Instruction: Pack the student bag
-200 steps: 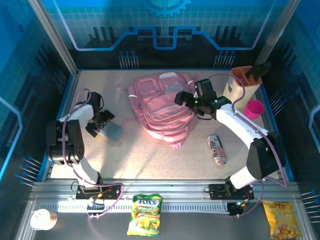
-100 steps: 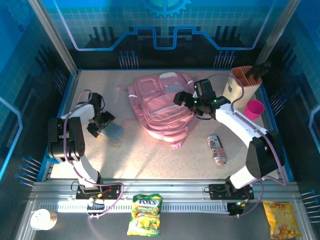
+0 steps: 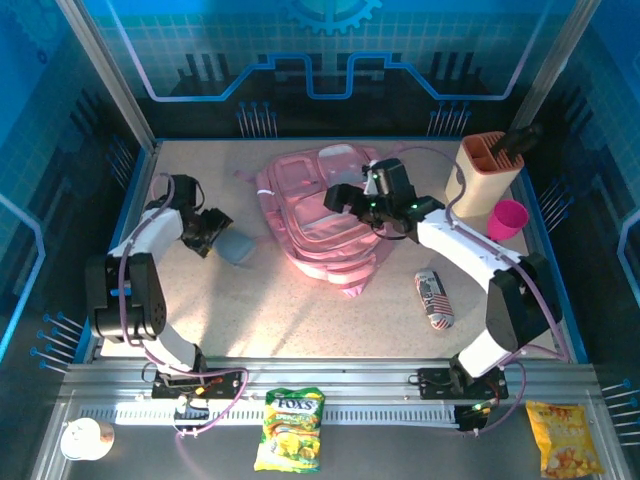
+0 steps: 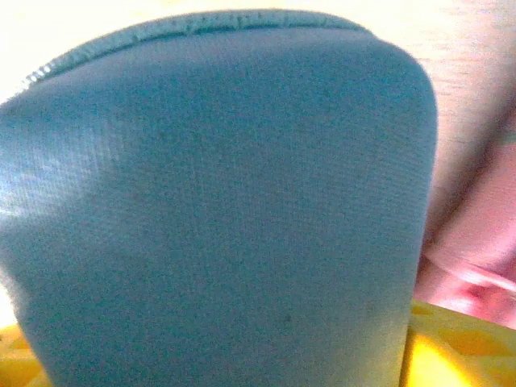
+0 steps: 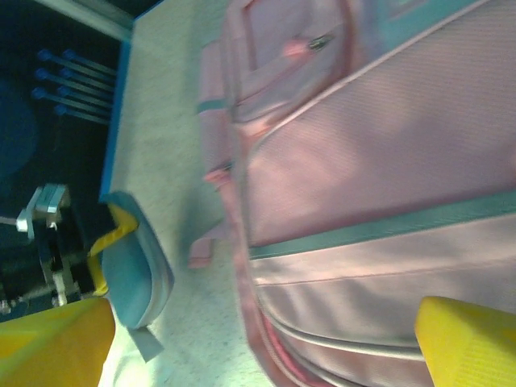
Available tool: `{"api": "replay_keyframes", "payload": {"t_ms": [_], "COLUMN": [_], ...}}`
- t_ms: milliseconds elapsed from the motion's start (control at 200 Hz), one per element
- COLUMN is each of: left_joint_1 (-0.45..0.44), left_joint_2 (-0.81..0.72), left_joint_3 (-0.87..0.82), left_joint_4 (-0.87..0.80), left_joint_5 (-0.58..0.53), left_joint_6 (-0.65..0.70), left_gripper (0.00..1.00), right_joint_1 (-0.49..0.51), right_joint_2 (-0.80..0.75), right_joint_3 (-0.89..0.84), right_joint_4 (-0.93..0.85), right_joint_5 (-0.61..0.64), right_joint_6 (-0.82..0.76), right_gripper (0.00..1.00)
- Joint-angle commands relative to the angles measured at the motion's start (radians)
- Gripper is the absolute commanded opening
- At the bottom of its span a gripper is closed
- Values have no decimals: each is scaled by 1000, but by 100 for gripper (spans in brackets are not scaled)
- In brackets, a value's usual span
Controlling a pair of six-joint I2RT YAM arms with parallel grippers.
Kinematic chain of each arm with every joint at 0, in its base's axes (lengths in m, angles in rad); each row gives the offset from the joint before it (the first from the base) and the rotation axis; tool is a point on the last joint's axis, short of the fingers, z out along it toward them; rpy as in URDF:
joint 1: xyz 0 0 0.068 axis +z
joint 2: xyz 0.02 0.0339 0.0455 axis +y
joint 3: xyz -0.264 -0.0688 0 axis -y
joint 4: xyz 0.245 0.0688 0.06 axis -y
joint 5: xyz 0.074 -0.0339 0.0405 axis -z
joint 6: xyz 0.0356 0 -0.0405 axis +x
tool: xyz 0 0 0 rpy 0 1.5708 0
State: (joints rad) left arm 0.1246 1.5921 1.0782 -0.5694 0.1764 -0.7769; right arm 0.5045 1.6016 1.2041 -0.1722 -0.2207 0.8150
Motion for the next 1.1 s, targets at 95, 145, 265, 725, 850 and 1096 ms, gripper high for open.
{"api": "replay_keyframes", "payload": {"t_ms": [95,145,265,725,850,1096], "left_joint_1": [-64,-85,-128,-200,-201,-198], "left_joint_2": [-61,-66,-74,-74,-78,-175], "left_joint_3": [70,71,70,74,68,34], "left_joint_4": [72,98,148,213,240,258], "left_joint_5": [187,205,233,262,267,120], "left_joint_6": [-94,-117,-165,-226,-239,-155], "left_gripper": [69,70,69,70,73,93], "right_joint_1": [104,126,167,210,212,192], "right_joint_2": [120,147,207,352,360,288], "right_joint_3": [48,70,125,288,293,226], "right_joint_4": [173,193,231,166,181,186], "right_joint_5": [-176,-198,-229,-249,-273,-249], "right_joint_6": [49,72,130,161,170,149], "right_gripper": [96,96,96,76,61,32]}}
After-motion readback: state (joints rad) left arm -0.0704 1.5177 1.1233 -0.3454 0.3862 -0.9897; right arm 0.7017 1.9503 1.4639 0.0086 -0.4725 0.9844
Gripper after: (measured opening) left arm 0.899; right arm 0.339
